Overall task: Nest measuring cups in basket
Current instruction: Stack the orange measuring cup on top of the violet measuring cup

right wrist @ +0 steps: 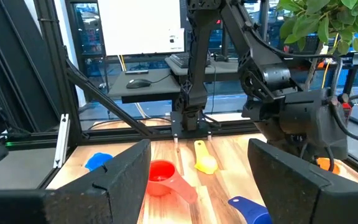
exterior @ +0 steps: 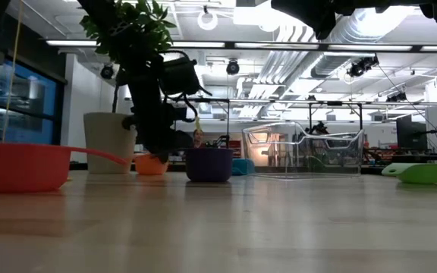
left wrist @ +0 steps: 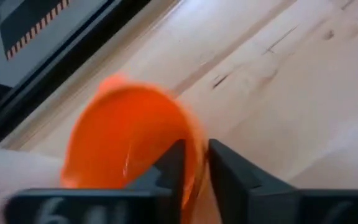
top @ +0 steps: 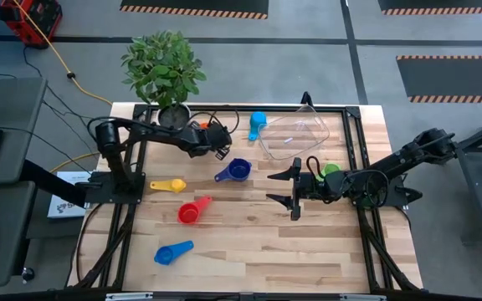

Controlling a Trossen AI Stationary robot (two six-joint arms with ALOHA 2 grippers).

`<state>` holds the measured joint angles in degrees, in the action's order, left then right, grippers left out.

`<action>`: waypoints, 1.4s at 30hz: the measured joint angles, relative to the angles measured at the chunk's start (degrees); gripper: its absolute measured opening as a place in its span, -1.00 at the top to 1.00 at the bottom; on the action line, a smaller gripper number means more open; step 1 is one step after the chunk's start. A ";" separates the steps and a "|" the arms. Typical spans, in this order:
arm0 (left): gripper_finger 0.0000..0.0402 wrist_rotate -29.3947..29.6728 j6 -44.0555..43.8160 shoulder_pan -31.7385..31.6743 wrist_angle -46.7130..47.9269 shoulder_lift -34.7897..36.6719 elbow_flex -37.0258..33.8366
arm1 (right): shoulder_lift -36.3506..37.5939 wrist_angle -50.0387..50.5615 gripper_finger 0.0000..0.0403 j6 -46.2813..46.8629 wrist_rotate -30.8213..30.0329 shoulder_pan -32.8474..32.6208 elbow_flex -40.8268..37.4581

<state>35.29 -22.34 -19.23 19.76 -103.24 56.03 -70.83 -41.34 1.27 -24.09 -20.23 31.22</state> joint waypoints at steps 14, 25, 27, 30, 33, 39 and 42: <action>0.97 -4.40 6.36 14.51 0.39 14.12 -0.02 | 0.00 0.44 -0.30 -0.08 -0.16 0.06 0.00; 0.98 -11.47 9.95 28.46 -0.11 22.90 -0.01 | 0.00 0.42 -0.30 0.21 -0.34 0.35 -0.02; 0.98 -12.30 10.54 29.60 -0.09 22.81 0.00 | 0.00 0.40 -0.30 0.21 -0.34 0.35 -0.02; 0.98 -12.53 10.61 30.25 -0.23 22.36 0.00 | 0.00 0.40 -0.30 0.21 -0.33 0.35 -0.01; 0.98 -12.53 11.18 29.98 0.41 22.08 -0.04 | 0.00 0.41 -0.30 0.22 -0.35 0.35 -0.01; 0.98 -12.97 17.46 29.25 -0.03 22.14 -0.04 | 0.00 0.42 -0.30 0.23 -0.55 0.35 -0.02; 0.98 -15.94 22.38 29.17 -1.27 21.70 -0.05 | 0.00 0.42 -0.30 0.23 -0.56 0.35 -0.02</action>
<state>19.35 0.04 9.95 18.49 -81.54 55.98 -70.83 -40.93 1.50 -24.64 -19.88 31.20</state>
